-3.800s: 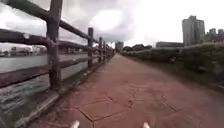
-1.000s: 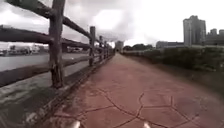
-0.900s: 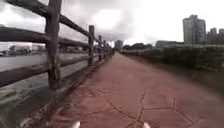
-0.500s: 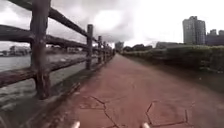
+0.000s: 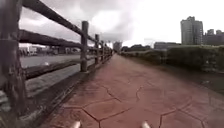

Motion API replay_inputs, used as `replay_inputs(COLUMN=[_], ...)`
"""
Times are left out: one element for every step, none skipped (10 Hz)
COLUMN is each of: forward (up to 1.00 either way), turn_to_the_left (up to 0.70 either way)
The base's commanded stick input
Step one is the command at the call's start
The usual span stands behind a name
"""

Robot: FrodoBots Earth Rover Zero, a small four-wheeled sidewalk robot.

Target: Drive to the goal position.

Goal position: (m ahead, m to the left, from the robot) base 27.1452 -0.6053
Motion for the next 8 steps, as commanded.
replay_inputs(forward=[0.7,0.7,0.7,0.7,0.7,0.7,0.7,0.7], turn_to_the_left=[0.0,0.0,0.0,0.0,0.0,0.0,0.0,0.0])
